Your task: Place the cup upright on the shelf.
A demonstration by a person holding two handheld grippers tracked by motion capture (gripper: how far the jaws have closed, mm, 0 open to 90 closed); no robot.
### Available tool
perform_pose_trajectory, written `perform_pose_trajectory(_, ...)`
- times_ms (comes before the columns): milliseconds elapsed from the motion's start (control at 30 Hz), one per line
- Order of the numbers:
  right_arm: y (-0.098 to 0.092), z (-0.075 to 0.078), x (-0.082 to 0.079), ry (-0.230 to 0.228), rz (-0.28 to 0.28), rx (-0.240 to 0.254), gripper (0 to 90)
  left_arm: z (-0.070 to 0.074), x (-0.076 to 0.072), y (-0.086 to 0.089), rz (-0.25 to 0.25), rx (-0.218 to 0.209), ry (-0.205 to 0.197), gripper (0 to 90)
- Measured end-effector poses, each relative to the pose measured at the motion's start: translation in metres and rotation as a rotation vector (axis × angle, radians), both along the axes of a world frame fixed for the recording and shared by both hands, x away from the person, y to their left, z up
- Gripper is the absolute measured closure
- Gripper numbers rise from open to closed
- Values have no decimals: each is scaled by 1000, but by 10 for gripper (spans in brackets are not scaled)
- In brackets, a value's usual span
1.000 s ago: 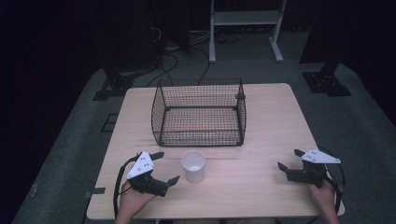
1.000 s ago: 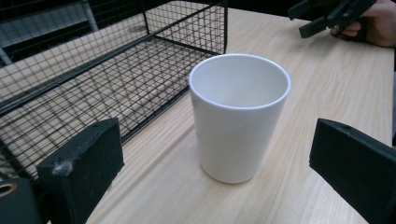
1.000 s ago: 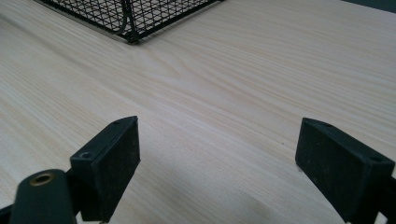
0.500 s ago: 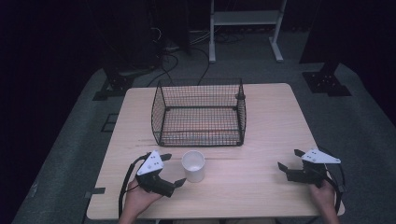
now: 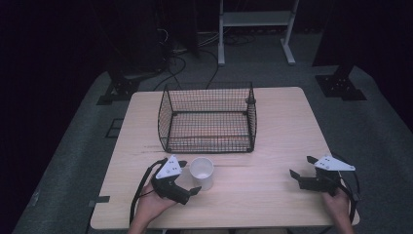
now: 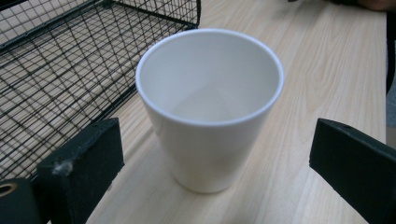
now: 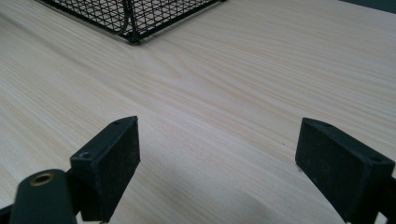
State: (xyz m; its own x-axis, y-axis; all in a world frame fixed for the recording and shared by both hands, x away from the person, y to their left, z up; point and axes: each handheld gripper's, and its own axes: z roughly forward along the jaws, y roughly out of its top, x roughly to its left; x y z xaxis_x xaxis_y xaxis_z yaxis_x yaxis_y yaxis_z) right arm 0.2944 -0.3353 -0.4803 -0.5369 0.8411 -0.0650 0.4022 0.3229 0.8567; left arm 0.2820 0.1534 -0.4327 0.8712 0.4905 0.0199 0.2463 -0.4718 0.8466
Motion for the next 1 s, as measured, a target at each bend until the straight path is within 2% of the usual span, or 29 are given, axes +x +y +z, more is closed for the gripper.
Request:
perform_pose_trajectory(133,0,0,0,0,0,2,131,1,2,-5,-3,5,2,22)
perform_pose_trajectory(200,0,0,0,0,2,1,131,1,4,-7,-2,21,4,22)
perform_pose_trajectory(500,0,0,0,0,2,0,131,-7,13,-18,-10,51,52,22)
perform_pose_trajectory(667,0,0,0,1,3,-1,131,-8,17,-22,-16,71,64,22)
perform_pose_trajectory(800,0,0,0,0,2,0,131,-9,18,-27,-12,91,51,23)
perform_pose_trajectory(1000,0,0,0,0,2,0,131,-9,23,-32,-19,104,70,59)
